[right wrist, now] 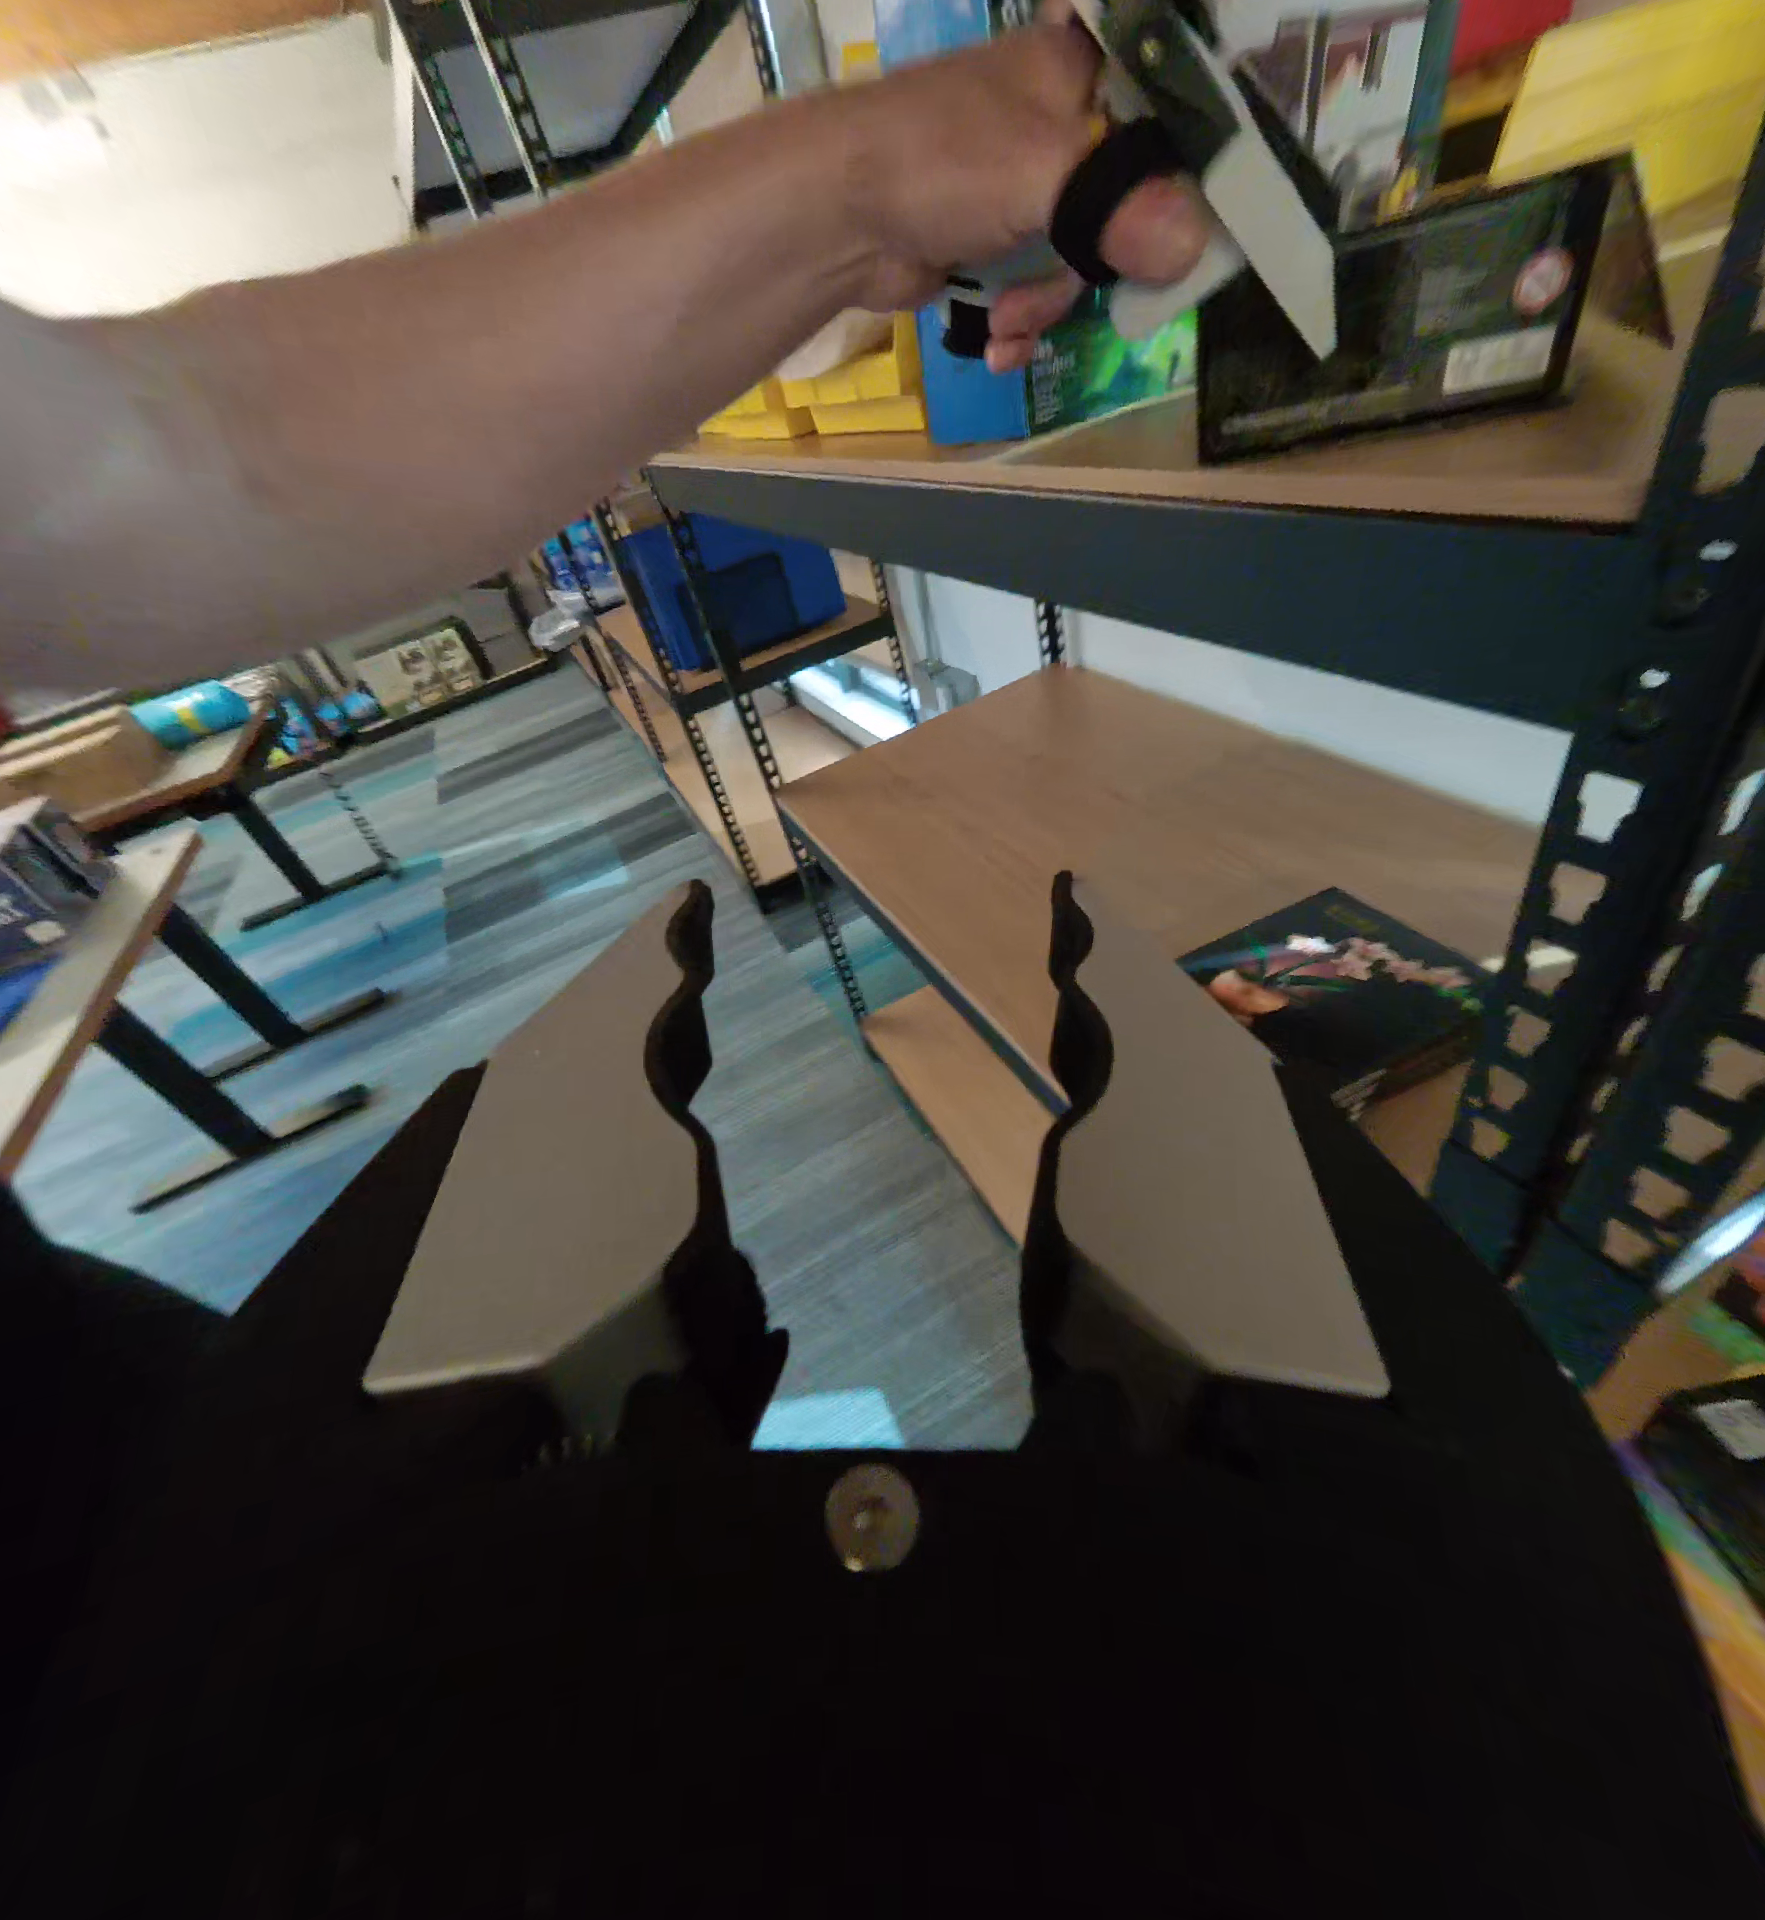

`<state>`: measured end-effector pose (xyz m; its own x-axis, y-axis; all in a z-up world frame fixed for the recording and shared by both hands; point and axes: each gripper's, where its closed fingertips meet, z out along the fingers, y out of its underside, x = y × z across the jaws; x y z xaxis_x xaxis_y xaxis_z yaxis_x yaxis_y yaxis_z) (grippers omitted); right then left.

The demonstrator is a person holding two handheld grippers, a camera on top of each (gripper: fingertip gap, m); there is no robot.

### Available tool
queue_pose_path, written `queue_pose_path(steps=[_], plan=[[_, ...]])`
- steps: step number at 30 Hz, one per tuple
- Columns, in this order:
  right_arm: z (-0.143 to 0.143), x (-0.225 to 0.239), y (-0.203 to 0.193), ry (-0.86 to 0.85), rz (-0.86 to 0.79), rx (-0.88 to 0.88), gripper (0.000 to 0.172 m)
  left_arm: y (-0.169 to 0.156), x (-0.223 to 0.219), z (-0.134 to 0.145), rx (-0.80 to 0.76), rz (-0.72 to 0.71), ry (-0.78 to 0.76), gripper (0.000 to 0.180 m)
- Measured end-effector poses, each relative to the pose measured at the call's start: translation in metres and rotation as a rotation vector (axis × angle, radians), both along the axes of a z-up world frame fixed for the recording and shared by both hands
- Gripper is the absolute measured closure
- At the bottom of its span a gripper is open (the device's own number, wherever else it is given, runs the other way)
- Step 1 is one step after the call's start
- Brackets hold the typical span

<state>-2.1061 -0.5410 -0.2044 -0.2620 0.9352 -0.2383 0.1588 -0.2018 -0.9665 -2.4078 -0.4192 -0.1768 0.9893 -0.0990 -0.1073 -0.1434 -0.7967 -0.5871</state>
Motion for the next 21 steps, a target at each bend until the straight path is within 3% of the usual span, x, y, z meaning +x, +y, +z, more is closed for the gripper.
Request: queue_pose_path(steps=[1,5,8,14,18,21], plan=[[-0.002,-0.011,0.002,-0.012,0.011,-0.046,0.108,-0.004,0.008,0.000,0.006,-0.020,-0.002,0.023],[-0.011,-0.056,0.009,-0.024,0.104,-0.452,0.092,-0.022,0.038,0.001,0.008,-0.128,0.003,0.023],[-0.021,-0.088,0.014,-0.020,0.113,-0.646,0.081,-0.030,0.056,0.002,0.025,-0.238,-0.004,0.023],[-0.011,-0.138,0.051,0.149,0.088,-1.071,0.061,-0.043,0.076,0.002,0.059,-0.390,0.050,0.024],[0.009,-0.170,0.062,0.214,0.103,-1.156,0.047,-0.048,0.081,0.000,0.055,-0.405,0.121,0.024],[0.034,-0.190,0.060,0.265,0.096,-1.145,0.050,-0.051,0.086,-0.003,0.048,-0.378,0.207,0.025]])
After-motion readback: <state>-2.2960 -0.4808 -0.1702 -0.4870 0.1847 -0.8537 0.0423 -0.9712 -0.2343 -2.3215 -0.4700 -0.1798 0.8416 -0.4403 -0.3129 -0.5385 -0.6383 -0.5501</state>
